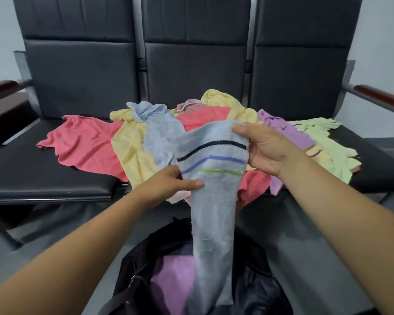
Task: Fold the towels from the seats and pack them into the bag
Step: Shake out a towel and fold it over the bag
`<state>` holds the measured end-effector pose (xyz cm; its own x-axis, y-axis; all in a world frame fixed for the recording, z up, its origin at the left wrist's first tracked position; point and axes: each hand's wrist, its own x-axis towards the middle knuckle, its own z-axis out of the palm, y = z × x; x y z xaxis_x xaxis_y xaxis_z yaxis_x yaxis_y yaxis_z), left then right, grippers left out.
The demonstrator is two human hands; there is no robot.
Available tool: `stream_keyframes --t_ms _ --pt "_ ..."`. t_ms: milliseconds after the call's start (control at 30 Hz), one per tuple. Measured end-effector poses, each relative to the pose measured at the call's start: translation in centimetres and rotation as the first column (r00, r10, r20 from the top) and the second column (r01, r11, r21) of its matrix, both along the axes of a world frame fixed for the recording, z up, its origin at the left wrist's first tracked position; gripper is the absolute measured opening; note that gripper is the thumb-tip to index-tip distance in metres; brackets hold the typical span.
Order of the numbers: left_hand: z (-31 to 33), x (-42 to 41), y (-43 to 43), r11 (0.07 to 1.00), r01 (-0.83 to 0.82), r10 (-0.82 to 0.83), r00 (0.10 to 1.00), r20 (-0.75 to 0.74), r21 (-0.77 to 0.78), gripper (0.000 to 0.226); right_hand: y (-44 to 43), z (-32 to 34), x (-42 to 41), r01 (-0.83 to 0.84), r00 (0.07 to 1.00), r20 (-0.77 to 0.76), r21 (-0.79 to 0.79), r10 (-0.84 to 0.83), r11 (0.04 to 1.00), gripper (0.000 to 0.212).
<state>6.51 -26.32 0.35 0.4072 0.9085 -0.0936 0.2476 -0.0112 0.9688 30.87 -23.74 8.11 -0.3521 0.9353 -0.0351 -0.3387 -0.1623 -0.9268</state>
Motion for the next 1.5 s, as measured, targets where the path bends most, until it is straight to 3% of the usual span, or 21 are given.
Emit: stream_keyframes --t_ms 67,133,200,267,367,467,533,633,733,833,967,1033,1133,1200,1233,1300,1367,1400,1433,1500 --pt "0.1 0.0 -0.3 0.994 0.031 -0.012 0.985 0.169 -0.109 0.033 0.5 -1.9 0.4 0.1 0.993 -0.049 -0.127 -0.107 0.987 0.045" --pt "0.3 0.7 -0.6 0.983 0.033 0.024 0.951 0.307 -0.178 0.037 1.0 -3.9 0.5 0.185 0.969 -0.11 -0.282 -0.223 0.941 0.04" --pt "0.9 1.9 -0.6 0.975 -0.034 0.127 0.899 0.42 -0.221 0.025 1.2 -5.5 0.3 0.21 0.944 -0.15 -0.416 -0.295 0.885 0.035" --pt "1.6 2.7 -0.3 0.954 -0.087 0.232 0.82 0.524 -0.287 0.016 0.6 -7.0 -0.5 0.143 0.965 -0.133 -0.465 -0.228 0.874 0.061" --pt "2.2 3.1 0.2 0.931 -0.115 0.321 0.706 0.631 -0.345 0.031 -1.0 -8.7 -2.4 0.008 0.997 -0.063 -0.474 -0.043 0.881 0.093" --pt "1.9 2.4 0.6 0.91 -0.202 0.396 0.682 0.615 -0.362 0.036 -2.2 -8.9 -4.1 -0.095 0.993 0.023 -0.424 0.115 0.901 0.089" --pt "1.6 1.7 0.9 0.903 -0.312 0.427 0.728 0.537 -0.295 0.034 -2.3 -8.8 -4.3 -0.111 0.986 0.068 -0.412 0.152 0.904 0.069" --pt "1.6 0.8 0.9 0.893 -0.412 0.45 0.791 0.415 -0.182 0.029 -2.5 -8.6 -4.2 -0.171 0.954 0.166 -0.379 0.248 0.91 0.056" --pt "1.9 0.3 0.5 0.933 -0.283 0.349 0.868 0.354 -0.224 0.043 -2.3 -7.4 -3.5 -0.114 0.964 0.207 -0.252 0.169 0.961 0.051" --pt "1.6 -0.4 0.2 0.973 -0.066 0.112 0.973 0.203 -0.221 0.052 -1.8 -5.4 -2.1 -0.042 0.992 0.112 -0.151 0.06 0.988 0.064" --pt "0.7 -0.6 -0.1 0.957 0.092 -0.072 0.994 0.081 -0.276 0.043 -1.5 -4.4 -0.4 0.019 0.999 0.039 -0.139 -0.014 0.99 0.03" --pt "0.8 0.1 -0.3 0.954 0.035 0.007 0.99 0.141 -0.297 0.035 -1.6 -4.6 0.1 0.088 0.993 0.091 -0.152 -0.075 0.985 0.027" --pt "1.5 1.2 -0.5 0.92 -0.043 0.182 0.927 0.328 -0.389 0.057 -1.6 -4.6 0.8 0.242 0.87 0.457 -0.072 -0.183 0.968 0.025" --pt "1.9 1.8 -0.5 0.893 -0.11 0.276 0.9 0.338 -0.437 0.054 -1.3 -4.4 1.5 0.246 0.833 0.536 -0.13 -0.14 0.961 0.029" --pt "2.2 2.0 -0.4 0.871 -0.149 0.324 0.891 0.319 -0.468 0.048 -1.4 -4.0 1.7 0.212 0.875 0.477 -0.215 -0.087 0.953 0.029" --pt "2.7 2.6 -0.4 0.812 -0.178 0.404 0.859 0.314 -0.556 0.03 -1.4 -3.3 1.9 0.125 0.977 0.209 -0.343 -0.054 0.931 0.026" --pt "3.5 3.1 -0.2 0.765 -0.147 0.476 0.786 0.395 -0.628 0.019 -1.4 -3.1 2.0 0.051 0.983 -0.148 -0.362 -0.112 0.931 0.028" --pt "3.9 3.2 0.0 0.762 -0.116 0.5 0.73 0.465 -0.637 0.019 -1.4 -3.2 2.1 0.007 0.962 -0.254 -0.346 -0.101 0.938 0.031" --pt "4.4 3.1 0.0 0.776 -0.09 0.504 0.684 0.528 -0.624 0.021 -1.5 -3.4 2.0 -0.036 0.963 -0.265 -0.32 -0.052 0.947 0.034" --pt "5.1 2.8 0.0 0.841 -0.061 0.425 0.69 0.587 -0.537 0.022 -1.8 -4.1 1.8 -0.109 0.994 -0.032 -0.266 0.105 0.958 0.038"
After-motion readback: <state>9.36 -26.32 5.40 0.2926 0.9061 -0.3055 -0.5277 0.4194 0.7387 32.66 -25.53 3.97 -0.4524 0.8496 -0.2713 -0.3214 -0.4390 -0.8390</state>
